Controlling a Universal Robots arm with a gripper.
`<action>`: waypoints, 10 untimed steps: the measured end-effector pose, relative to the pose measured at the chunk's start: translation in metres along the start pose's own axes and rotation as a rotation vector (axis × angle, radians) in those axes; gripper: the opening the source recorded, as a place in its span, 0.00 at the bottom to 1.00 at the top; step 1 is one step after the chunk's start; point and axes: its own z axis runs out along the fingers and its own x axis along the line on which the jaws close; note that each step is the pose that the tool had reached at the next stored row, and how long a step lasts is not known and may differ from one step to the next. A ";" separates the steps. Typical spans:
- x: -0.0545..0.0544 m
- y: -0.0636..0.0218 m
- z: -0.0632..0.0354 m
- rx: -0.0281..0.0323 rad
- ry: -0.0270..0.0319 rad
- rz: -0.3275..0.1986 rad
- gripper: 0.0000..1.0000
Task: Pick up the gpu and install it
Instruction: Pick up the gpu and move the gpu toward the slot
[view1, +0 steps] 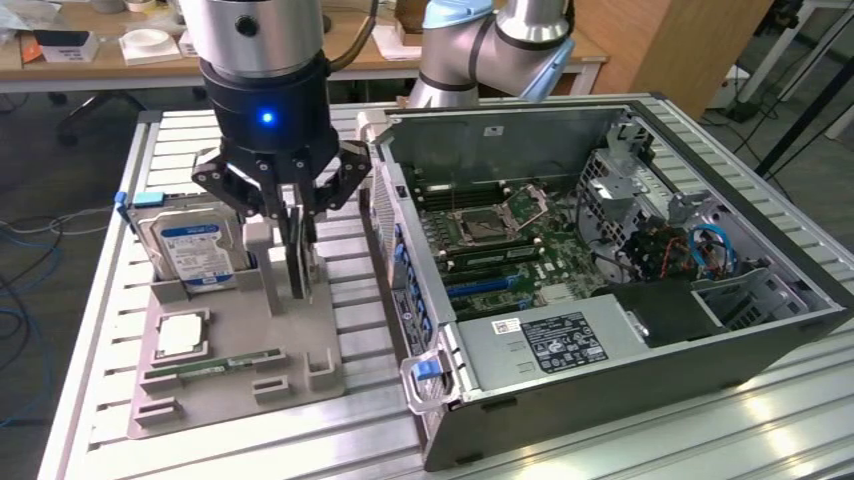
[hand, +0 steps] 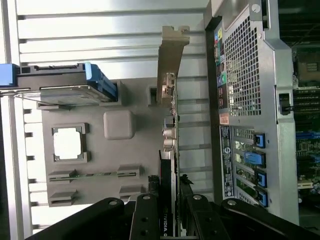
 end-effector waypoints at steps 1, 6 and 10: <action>0.000 -0.0001 0.0009 0.0002 0.0001 0.000 0.27; 0.001 -0.0003 0.0029 -0.0477 0.0045 0.002 0.27; 0.001 -0.0008 0.0029 -0.1193 0.0113 0.004 0.27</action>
